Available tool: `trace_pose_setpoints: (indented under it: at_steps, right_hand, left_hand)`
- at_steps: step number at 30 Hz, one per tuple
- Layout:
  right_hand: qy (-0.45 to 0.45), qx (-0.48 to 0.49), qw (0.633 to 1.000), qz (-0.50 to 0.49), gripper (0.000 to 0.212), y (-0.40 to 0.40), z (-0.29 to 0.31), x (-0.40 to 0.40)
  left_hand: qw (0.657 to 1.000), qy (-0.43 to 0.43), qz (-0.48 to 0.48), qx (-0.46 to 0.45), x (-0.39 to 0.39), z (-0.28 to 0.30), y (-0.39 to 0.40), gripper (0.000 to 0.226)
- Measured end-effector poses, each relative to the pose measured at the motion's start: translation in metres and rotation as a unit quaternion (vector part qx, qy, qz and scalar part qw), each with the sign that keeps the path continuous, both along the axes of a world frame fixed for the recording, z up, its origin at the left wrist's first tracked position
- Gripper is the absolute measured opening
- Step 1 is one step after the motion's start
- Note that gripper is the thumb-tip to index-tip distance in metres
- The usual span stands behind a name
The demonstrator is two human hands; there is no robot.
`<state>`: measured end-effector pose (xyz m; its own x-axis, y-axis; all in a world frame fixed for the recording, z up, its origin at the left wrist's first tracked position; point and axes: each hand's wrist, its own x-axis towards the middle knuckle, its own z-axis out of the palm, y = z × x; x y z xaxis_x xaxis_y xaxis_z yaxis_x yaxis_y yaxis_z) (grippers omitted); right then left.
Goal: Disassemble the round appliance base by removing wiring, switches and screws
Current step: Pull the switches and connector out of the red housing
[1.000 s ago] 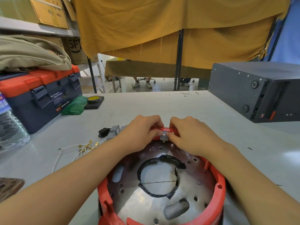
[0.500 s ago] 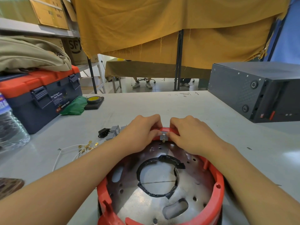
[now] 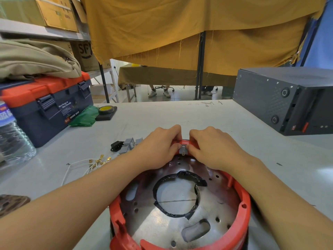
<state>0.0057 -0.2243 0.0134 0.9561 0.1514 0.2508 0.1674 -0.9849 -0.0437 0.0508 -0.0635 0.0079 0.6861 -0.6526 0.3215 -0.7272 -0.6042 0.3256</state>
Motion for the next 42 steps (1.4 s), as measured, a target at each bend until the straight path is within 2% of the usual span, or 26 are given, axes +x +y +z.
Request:
trace_pose_setpoints:
  at_steps: [8,19,26,42]
  right_hand:
    - [0.002,-0.019,1.0,-0.001,0.022,0.0,-0.003,0.001]
    - [0.015,0.013,1.0,0.003,0.024,-0.002,-0.004,0.002]
    - [-0.004,-0.012,1.0,-0.001,0.027,-0.001,-0.004,0.007]
    - [0.01,0.023,1.0,0.013,0.029,-0.004,0.0,0.011]
  left_hand:
    - [1.0,0.001,0.0,0.008,0.001,-0.002,-0.002,0.012]
    - [0.999,0.028,0.014,0.007,0.003,-0.002,0.001,0.024]
    - [0.999,0.016,0.025,0.025,0.004,-0.003,-0.001,0.025]
    - [0.999,0.003,0.014,0.035,0.007,-0.003,-0.002,0.023]
